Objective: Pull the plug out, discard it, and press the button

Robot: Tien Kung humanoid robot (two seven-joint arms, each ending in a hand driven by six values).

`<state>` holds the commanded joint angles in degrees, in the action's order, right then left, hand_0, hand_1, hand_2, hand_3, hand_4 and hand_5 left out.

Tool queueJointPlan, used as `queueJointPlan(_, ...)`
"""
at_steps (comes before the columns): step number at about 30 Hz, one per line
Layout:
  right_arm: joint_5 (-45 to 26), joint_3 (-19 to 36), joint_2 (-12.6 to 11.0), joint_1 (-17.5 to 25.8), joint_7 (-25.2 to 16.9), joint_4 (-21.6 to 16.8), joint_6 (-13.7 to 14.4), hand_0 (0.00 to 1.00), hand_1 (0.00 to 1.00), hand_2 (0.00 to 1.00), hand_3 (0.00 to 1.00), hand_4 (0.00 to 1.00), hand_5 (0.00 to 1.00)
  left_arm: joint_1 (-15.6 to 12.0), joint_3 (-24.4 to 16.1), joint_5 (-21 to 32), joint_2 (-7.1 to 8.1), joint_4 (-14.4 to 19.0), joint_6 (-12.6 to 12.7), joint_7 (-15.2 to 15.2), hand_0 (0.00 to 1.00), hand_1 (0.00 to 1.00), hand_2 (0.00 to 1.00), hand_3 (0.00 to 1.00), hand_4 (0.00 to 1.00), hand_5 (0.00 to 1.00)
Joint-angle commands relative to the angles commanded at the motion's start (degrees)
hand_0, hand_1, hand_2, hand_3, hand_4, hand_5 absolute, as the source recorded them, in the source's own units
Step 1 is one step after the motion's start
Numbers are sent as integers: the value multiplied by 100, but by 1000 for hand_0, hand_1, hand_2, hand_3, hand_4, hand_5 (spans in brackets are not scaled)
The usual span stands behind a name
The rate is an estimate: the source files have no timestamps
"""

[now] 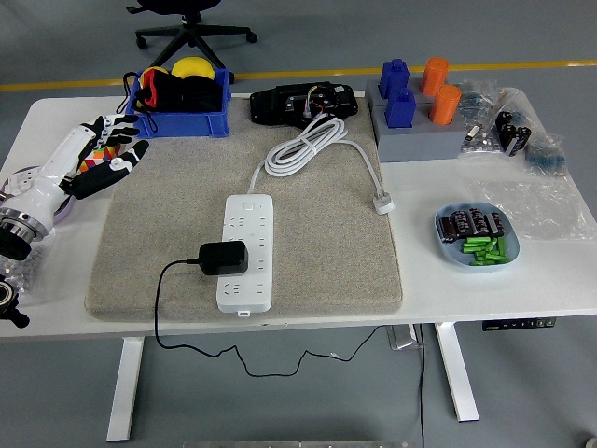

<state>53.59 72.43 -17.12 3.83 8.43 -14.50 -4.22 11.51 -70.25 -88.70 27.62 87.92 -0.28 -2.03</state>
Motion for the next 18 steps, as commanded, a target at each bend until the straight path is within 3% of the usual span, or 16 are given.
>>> queueJointPlan(1, 0, 9, -1, 2, 0, -1, 0, 749, 683, 666, 677, 762, 665, 9, 70, -8, 25, 11, -2, 1, 818, 805, 807, 858, 804, 237)
queueJointPlan(7, 11, 132, 8, 6, -6, -14, 6, 749, 683, 666, 677, 762, 665, 221, 908, -198, 315, 222, -58, -80, 818, 805, 807, 858, 804, 237)
queueJointPlan(8, 13, 135, 13, 7, -5, -18, 5, 748, 683, 666, 677, 762, 665, 247, 983, -233, 317, 232, -67, -88, 826, 794, 797, 857, 877, 76)
queueJointPlan(13, -2, 102, 95, 8, 0, -6, -6, 748, 683, 666, 677, 762, 665, 438, 1416, -515, 192, 127, -85, -120, 826, 794, 797, 857, 877, 76)
queueJointPlan(14, -5, 106, 106, 8, -2, -7, -4, 748, 683, 666, 676, 762, 665, 454, 1477, -516, 161, 103, -83, -121, 815, 787, 791, 849, 879, 2)
queueJointPlan(18, -11, 120, 120, 10, -4, 1, 1, 748, 683, 666, 676, 762, 665, 514, 1708, -555, 93, 30, -98, -120, 815, 787, 791, 849, 879, 2)
